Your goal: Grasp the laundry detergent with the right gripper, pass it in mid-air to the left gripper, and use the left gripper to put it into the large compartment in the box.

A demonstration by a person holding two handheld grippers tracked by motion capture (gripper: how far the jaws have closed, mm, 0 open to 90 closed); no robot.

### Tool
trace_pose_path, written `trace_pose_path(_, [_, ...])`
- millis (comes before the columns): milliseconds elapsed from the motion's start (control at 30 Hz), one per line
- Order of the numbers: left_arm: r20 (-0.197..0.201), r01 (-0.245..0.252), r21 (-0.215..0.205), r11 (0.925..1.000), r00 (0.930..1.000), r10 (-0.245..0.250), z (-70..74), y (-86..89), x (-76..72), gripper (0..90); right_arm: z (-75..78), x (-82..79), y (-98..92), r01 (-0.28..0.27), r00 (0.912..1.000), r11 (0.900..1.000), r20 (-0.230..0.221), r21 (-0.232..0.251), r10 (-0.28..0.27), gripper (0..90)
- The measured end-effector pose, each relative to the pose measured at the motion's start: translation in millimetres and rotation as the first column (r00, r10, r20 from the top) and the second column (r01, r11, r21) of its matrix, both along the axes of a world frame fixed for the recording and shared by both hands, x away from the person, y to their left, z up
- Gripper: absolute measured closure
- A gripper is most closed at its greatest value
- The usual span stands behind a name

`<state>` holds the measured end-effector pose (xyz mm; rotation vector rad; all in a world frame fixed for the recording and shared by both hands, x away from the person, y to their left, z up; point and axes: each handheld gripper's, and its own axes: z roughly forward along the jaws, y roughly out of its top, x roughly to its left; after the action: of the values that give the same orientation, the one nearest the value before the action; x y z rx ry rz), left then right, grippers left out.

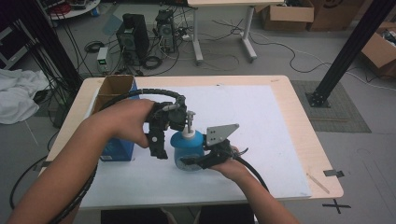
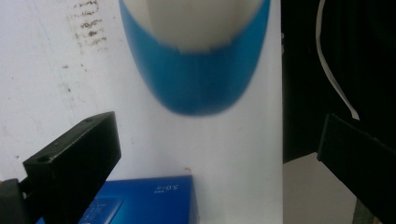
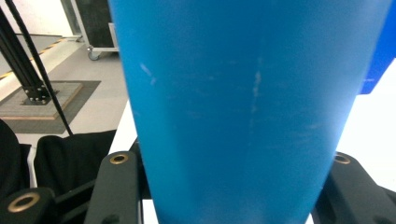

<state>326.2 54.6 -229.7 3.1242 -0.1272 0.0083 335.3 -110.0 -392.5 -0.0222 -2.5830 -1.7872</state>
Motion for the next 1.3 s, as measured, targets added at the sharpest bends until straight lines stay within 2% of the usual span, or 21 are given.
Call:
trace_pose_path(200, [-0.017, 0.001, -0.004, 1.0000, 0.9999, -0.001, -6.3, -3.7, 0.0, 0.1, 1.8, -3.0, 15.1, -0.024, 0.9997, 1.000, 0.003, 0.001, 0.024, 46.9])
trace_pose_path(600, [-0.025, -0.003, -0.004, 1.0000, 0.9997, 0.003, -14.6, -6.7, -0.2, 0.1, 0.7, -4.3, 28.2, -0.034, 0.9994, 0.999, 0.000, -0.011, 0.034, 46.9])
trace_pose_path(767, [-0.034, -0.012, -0.006, 0.9999, 0.9993, 0.012, -19.5, -7.8, 0.0, 0.1, 1.7, -4.0, 32.8, -0.038, 0.9992, 0.999, 0.012, -0.009, 0.038, 46.9])
trace_pose_path(900, [-0.028, -0.005, -0.015, 0.9999, 0.9996, 0.005, -20.7, -8.5, 0.1, 0.1, 3.6, -4.5, 36.1, -0.044, 0.9989, 0.999, 0.017, -0.001, 0.044, 46.9])
trace_pose_path(1033, [-0.020, -0.020, -0.024, 0.9995, 0.9996, 0.019, -21.1, -7.8, 0.3, 0.3, 4.0, -3.8, 38.2, -0.045, 0.9988, 0.999, 0.020, -0.006, 0.045, 46.9])
trace_pose_path(1167, [0.008, -0.038, -0.040, 0.9985, 0.9992, 0.038, -20.4, -6.5, 0.6, 0.6, 3.4, -3.0, 38.6, -0.043, 0.9988, 0.999, 0.022, -0.003, 0.043, 46.9])
trace_pose_path(1300, [-0.012, -0.033, -0.038, 0.9987, 0.9994, 0.032, -19.5, -5.9, 0.8, 9.1, 3.0, -2.5, 38.1, -0.038, 0.9992, 0.999, 0.012, -0.005, 0.038, 46.9])
